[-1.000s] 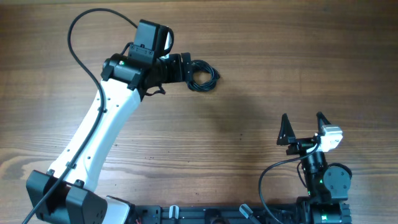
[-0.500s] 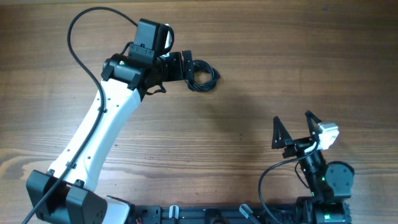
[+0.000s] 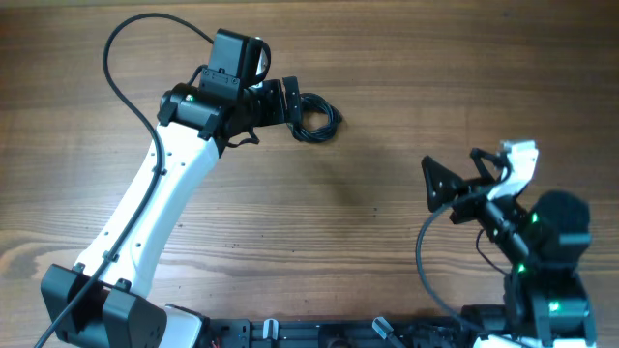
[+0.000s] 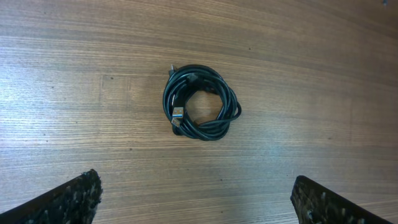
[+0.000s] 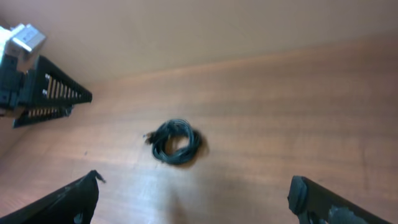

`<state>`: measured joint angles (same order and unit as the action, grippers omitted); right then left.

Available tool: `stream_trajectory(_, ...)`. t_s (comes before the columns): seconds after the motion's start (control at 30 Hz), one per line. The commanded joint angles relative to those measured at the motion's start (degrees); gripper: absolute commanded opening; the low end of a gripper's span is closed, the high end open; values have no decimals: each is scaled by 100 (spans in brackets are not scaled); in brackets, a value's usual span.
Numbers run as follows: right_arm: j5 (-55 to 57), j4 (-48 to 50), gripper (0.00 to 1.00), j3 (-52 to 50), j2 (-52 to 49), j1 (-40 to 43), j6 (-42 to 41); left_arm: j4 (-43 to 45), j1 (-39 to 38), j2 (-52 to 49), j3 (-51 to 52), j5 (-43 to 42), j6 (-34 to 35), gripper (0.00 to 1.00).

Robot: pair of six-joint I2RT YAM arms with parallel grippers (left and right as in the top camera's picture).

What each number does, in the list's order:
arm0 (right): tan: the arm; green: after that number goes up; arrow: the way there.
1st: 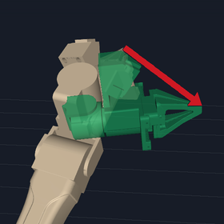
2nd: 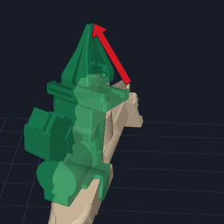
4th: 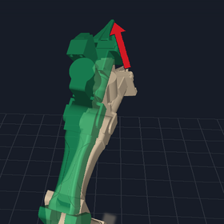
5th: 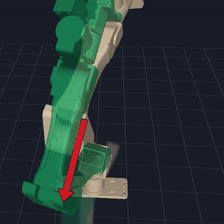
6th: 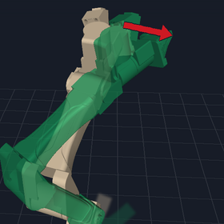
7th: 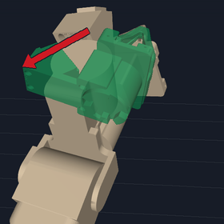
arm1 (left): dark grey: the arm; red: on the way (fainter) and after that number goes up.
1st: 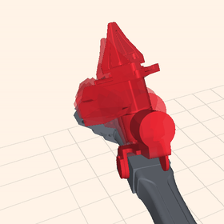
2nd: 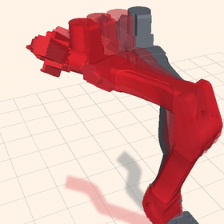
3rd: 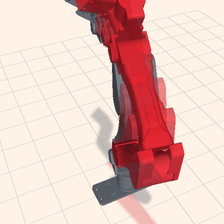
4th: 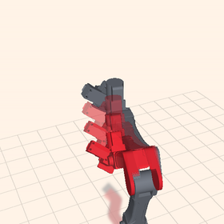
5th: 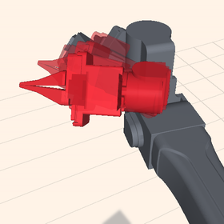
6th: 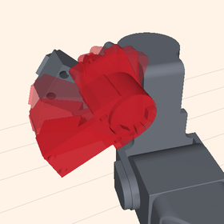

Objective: Untangle cables

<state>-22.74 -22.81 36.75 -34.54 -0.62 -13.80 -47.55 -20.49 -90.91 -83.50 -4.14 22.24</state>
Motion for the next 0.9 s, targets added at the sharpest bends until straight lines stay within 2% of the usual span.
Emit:
stream_trajectory(0.0, -254, -566, 100, 767, -684, -26, 118, -2, -2, -20, -87, 11, 79, 100)
stream_trajectory(0.2, -271, -2004, 100, 2280, -2013, -26, 599, -4, -2, -20, -87, 11, 157, 100)
stream_trajectory(0.33, -269, -2715, 100, 3171, -2743, -26, 636, -22, 2, -20, -87, 9, 380, 100)
stream_trajectory(0.43, -308, -2581, 100, 3268, -2957, -26, 328, -28, 2, -28, -87, -83, 402, 100)
stream_trajectory(0.47, -310, -2581, 100, 3268, -2992, -28, -39, -35, 2, -33, -87, -116, 422, 100)
stream_trajectory(0.5, -308, -2577, 99, 3268, -3051, -28, -800, -50, 2, -39, -87, -133, 487, 100)
stream_trajectory(0.53, -308, -2564, 100, 3268, -3080, -26, -1036, -70, 2, -52, -87, -136, 573, 100)
stream_trajectory(0.67, -256, -2520, 100, 3265, -3178, -26, -1023, -118, 2, -155, -87, -162, 693, 99)
stream_trajectory(0.87, -258, -2559, 100, 3252, -3303, -28, -1021, -66, 2, -520, -87, -184, 870, 92)
